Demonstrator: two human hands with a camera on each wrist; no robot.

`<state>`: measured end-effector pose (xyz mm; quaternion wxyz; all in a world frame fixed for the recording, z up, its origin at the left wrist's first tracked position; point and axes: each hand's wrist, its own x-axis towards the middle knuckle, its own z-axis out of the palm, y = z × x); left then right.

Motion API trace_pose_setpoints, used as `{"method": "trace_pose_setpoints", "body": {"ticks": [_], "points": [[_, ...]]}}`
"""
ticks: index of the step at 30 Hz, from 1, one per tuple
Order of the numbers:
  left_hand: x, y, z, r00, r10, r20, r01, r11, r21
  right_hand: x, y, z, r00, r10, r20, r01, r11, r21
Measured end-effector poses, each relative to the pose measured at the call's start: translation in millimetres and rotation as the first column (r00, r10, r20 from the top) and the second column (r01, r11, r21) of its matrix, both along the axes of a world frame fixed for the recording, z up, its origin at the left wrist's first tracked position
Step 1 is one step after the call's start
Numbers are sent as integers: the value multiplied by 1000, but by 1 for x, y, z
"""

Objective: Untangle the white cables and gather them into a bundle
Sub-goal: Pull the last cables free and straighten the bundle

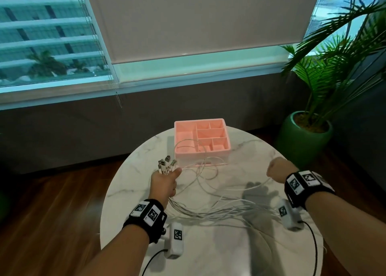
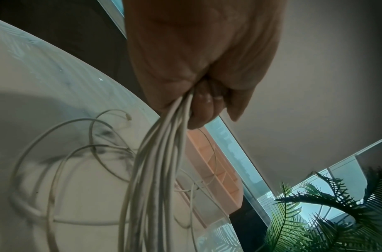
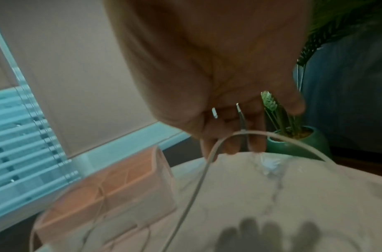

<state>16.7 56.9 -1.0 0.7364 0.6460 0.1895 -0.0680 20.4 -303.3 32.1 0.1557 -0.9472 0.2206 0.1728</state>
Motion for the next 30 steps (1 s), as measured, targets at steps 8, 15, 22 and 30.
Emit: {"method": "trace_pose_setpoints", "body": {"ticks": [8, 15, 22, 30], "points": [[0, 2, -7, 1000, 10, 13, -9, 1000, -24, -7, 77, -12, 956, 198, 215, -222, 971, 94], [-9, 5, 1, 1000, -1, 27, 2, 999, -38, 18, 175, -63, 949, 316, -12, -294, 894, 338], [-10, 16, -1, 999, 43, 0, -43, 999, -21, 27, 196, -62, 936, 277, 218, -352, 759, 548], [1, 5, -3, 994, 111, 12, -111, 994, -9, 21, 154, 0, 932, 179, 315, -358, 589, 725]]}}
